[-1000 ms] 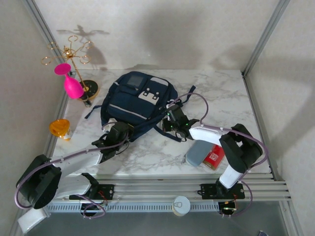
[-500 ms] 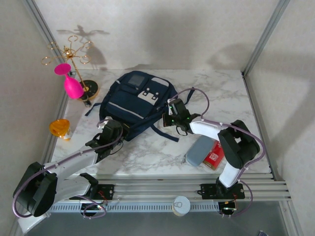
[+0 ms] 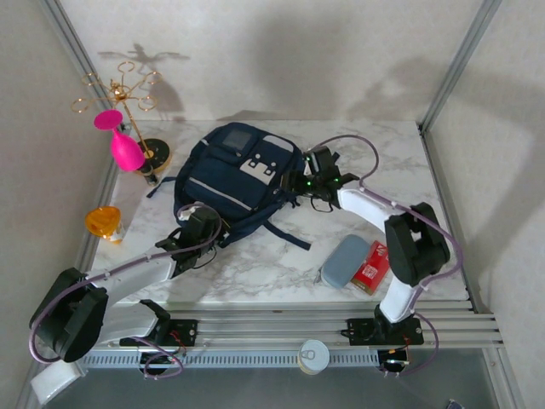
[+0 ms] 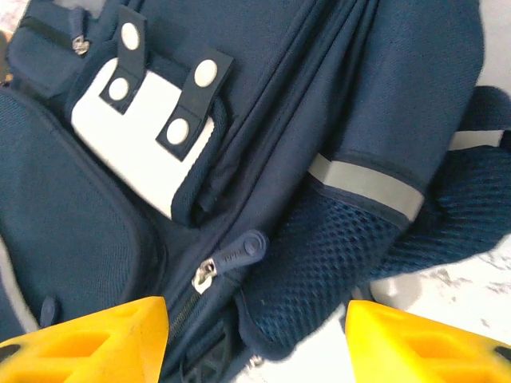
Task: Pack books, pencil case, and school supplies into a backpack
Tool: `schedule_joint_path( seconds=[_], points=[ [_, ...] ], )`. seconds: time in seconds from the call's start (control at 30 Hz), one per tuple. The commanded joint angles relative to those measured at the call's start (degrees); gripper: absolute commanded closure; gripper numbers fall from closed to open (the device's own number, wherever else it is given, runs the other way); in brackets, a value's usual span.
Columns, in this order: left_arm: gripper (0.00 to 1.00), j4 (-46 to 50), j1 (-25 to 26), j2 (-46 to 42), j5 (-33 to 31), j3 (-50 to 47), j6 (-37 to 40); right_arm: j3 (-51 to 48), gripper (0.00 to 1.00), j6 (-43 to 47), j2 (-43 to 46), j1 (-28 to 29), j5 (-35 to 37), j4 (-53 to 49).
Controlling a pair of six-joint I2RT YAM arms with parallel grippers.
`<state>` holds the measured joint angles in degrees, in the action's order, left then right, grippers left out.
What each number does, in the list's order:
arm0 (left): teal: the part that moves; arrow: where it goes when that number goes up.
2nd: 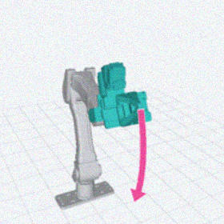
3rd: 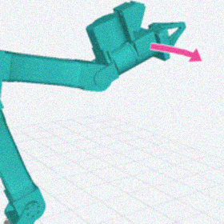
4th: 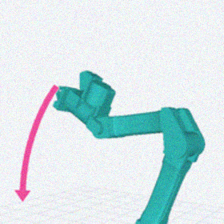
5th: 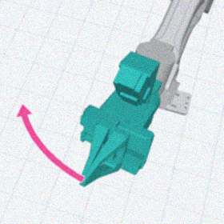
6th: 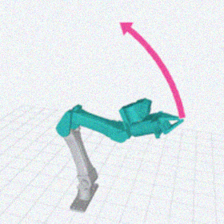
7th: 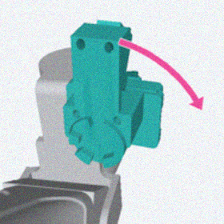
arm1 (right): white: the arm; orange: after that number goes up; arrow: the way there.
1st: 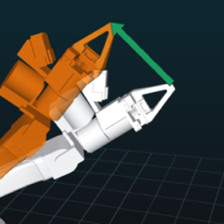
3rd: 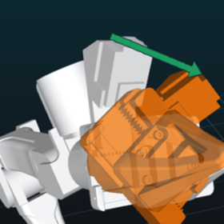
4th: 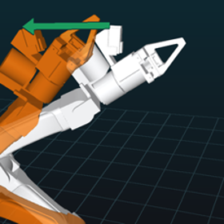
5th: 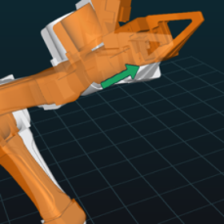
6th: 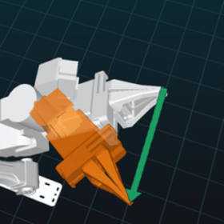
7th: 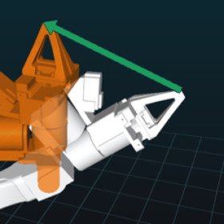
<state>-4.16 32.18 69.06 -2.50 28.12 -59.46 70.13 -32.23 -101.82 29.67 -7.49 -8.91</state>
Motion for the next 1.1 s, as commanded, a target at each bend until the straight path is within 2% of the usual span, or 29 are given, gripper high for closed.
schedule_joint_path(
  seconds=[0.0, 0.07, 0.13, 0.17, 0.33, 0.7, 0.83, 0.97, 1.07],
  points=[
    [1.0, 1.67, 2.13, -0.3, 1.44, 2.0, 3.42, 7.07, 0.43, -3.19, -4.5, 1.42, 1.79, -5.69],
    [1.0, 0.45, 2.75, -0.76, 2.95, 1.18, 4.09, 10.07, 0.45, -3.48, -7.1, 2.12, 3.25, -7.5],
    [1.0, 0.82, 2.88, -0.56, 4.28, 1.12, 5.1, 11.28, 0.53, -2.71, -8.67, 2.73, 3.11, -5.59],
    [1.0, 1.5, 2.97, -0.5, 4.07, 1.12, 5.43, 12.73, 0.54, -2.58, -9.59, 2.97, 3.54, -5.9],
    [1.0, 5.74, 3.19, -2.32, 1.15, 0.68, 6.54, 20.44, 0.44, -4.01, -15.34, 2.77, 12.57, -12.03],
    [1.0, 7.21, 3.37, -1.88, 0.83, 1.05, 9.23, 33.34, 0.49, -5.89, -27.67, 2.73, 13.4, -15.79],
    [1.0, 8.02, 3.56, -1.03, 0.84, 1.86, 10.84, 35.74, 0.74, -3.52, -30.01, 2.66, 9.68, -14.19],
    [1.0, 9.02, 3.54, -0.85, -0.1, 2.41, 12.04, 31.59, 0.99, -2.43, -26.6, 1.84, 8.37, -9.3],
    [1.0, 9.51, 3.52, -0.18, -0.66, 3.24, 13.38, 27.28, 1.0, -1.96, -22.7, 0.77, 7.25, -6.2]
  ],
)
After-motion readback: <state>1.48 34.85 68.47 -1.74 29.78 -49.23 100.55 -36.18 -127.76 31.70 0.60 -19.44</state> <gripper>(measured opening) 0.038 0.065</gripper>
